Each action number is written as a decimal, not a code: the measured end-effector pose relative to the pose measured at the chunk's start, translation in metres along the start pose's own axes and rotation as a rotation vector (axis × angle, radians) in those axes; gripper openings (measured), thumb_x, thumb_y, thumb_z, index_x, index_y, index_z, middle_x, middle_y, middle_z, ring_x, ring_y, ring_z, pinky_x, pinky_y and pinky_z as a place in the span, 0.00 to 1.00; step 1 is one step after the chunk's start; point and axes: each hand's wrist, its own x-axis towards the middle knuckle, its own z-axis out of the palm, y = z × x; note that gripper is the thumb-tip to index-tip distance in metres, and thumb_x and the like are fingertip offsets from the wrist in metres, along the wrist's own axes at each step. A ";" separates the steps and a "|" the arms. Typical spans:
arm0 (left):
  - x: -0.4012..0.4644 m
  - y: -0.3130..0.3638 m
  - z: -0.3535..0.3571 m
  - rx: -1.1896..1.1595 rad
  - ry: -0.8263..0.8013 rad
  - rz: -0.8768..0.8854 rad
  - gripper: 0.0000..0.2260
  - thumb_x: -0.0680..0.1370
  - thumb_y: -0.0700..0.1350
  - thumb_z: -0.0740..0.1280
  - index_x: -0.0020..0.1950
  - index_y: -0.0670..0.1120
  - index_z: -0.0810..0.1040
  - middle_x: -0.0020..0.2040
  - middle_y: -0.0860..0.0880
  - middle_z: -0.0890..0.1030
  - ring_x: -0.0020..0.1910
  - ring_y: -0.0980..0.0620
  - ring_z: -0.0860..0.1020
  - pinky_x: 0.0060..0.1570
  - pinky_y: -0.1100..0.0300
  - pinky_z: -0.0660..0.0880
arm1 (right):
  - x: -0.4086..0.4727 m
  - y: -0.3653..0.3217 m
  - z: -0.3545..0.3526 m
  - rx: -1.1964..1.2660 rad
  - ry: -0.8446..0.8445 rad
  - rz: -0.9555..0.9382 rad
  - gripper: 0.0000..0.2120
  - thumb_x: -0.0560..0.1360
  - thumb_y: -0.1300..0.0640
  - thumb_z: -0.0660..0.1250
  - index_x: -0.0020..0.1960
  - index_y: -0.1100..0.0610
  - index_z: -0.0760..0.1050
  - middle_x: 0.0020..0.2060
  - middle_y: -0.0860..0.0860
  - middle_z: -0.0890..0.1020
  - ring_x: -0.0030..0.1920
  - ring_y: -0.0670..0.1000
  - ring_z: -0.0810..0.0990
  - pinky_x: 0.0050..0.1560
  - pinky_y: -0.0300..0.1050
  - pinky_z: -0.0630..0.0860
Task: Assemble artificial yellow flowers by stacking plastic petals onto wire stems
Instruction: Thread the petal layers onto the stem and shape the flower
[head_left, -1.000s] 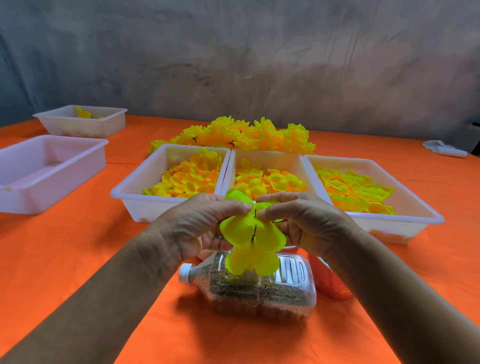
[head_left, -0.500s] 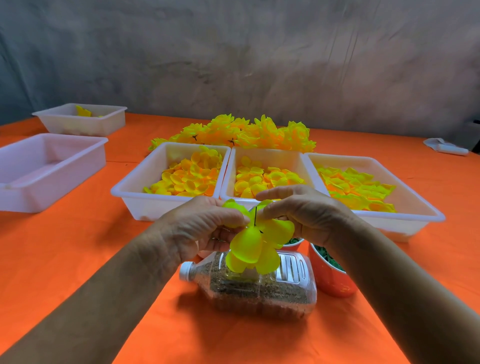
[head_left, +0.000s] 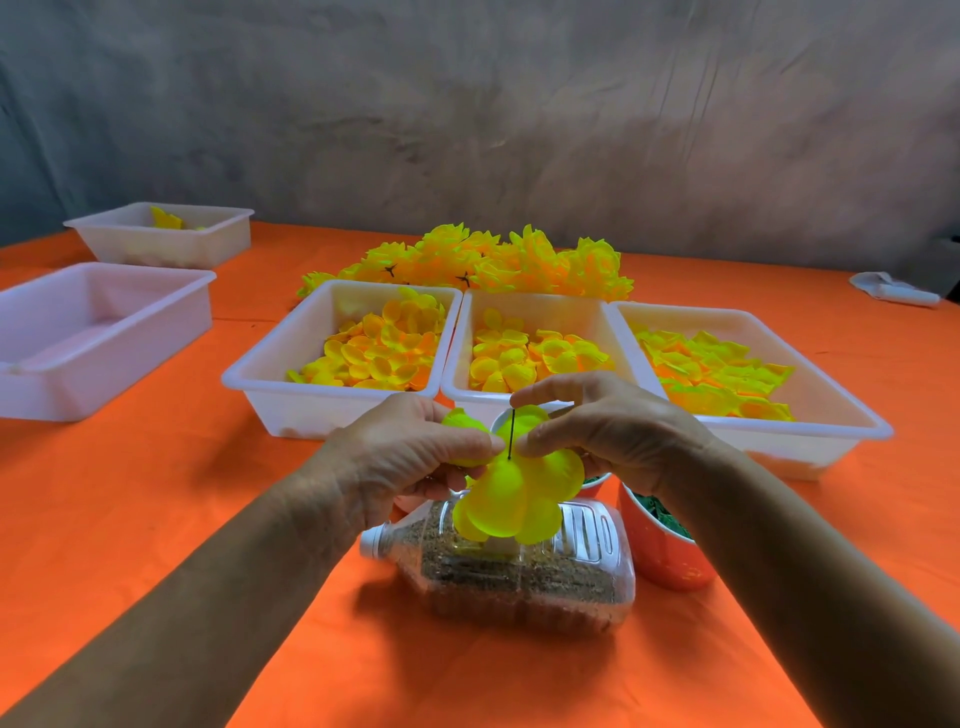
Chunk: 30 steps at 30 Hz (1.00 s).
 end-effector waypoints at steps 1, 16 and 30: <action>0.000 0.000 0.000 0.005 0.008 -0.001 0.05 0.71 0.39 0.72 0.43 0.38 0.80 0.27 0.48 0.80 0.22 0.57 0.73 0.23 0.68 0.69 | 0.000 0.000 0.000 -0.009 0.007 -0.001 0.18 0.67 0.69 0.72 0.53 0.54 0.78 0.35 0.54 0.81 0.27 0.47 0.79 0.25 0.35 0.73; -0.002 -0.001 0.004 0.077 0.051 0.054 0.11 0.70 0.33 0.72 0.28 0.43 0.80 0.24 0.49 0.78 0.21 0.59 0.72 0.22 0.70 0.67 | 0.001 0.002 0.005 0.003 -0.018 -0.004 0.18 0.68 0.72 0.71 0.54 0.57 0.77 0.42 0.56 0.80 0.32 0.50 0.79 0.29 0.38 0.76; 0.001 -0.006 0.006 0.160 0.051 0.090 0.07 0.69 0.31 0.73 0.33 0.38 0.78 0.22 0.52 0.76 0.20 0.61 0.72 0.22 0.70 0.67 | 0.005 0.014 0.007 0.008 0.019 0.020 0.19 0.67 0.71 0.73 0.55 0.59 0.76 0.37 0.51 0.79 0.22 0.42 0.78 0.21 0.31 0.69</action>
